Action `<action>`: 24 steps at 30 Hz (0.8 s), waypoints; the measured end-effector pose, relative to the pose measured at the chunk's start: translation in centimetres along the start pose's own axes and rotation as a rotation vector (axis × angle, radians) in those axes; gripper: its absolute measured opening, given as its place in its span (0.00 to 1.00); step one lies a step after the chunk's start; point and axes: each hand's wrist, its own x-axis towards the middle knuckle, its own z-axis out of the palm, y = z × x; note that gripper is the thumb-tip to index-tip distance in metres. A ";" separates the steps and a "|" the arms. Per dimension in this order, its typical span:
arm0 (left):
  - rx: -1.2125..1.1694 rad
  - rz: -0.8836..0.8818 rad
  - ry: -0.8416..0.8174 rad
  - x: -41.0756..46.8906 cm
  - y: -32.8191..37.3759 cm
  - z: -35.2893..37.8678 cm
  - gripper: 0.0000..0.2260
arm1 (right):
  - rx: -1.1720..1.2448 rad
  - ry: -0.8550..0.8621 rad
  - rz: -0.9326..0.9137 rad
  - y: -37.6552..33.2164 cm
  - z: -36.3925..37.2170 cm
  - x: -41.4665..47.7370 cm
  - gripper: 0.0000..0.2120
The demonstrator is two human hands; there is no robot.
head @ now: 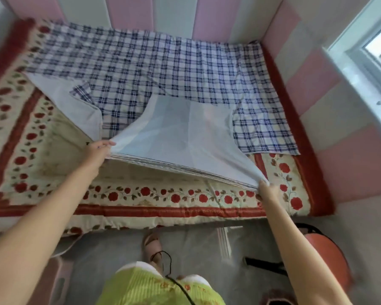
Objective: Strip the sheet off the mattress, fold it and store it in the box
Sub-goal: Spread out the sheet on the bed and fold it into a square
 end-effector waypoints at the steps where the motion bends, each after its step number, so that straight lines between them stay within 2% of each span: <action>1: -0.007 -0.106 -0.018 -1.3 -1.2 0.1 0.09 | -0.069 -0.024 0.041 1.7 -0.2 -0.2 0.16; 4: -0.031 -0.433 -0.088 -6.0 -4.6 0.5 0.07 | -0.335 -0.179 0.058 6.4 -1.4 -1.5 0.12; 5: 0.001 -0.463 -0.106 -7.0 -5.0 0.5 0.06 | -0.415 -0.235 0.090 7.5 -1.8 -1.7 0.13; 8: 0.068 -0.571 -0.137 -10.1 -7.6 -1.1 0.06 | -0.659 -0.441 0.235 11.0 -4.0 -3.2 0.06; 10: 0.074 -0.663 -0.152 -11.3 -9.5 -2.2 0.11 | -0.675 -0.483 0.321 12.2 -5.4 -3.1 0.08; 12: -0.022 -0.739 -0.141 -11.9 -10.7 -2.8 0.13 | -0.644 -0.489 0.374 12.5 -5.7 -2.5 0.09; 15: -0.239 -0.768 -0.081 -12.3 -10.0 -2.1 0.15 | -0.427 -0.436 0.418 11.5 -5.1 -2.0 0.09; 20: -0.621 -0.723 0.059 -8.5 -6.6 0.4 0.15 | 0.308 -0.246 0.437 5.8 -2.2 0.8 0.04; 22: -0.691 -0.687 0.074 -5.7 -5.2 1.4 0.15 | 0.503 -0.185 0.402 3.3 -0.6 2.0 0.03; 24: -0.700 -0.634 0.065 -1.2 -3.0 3.0 0.15 | 0.608 -0.147 0.352 0.5 1.7 4.3 0.08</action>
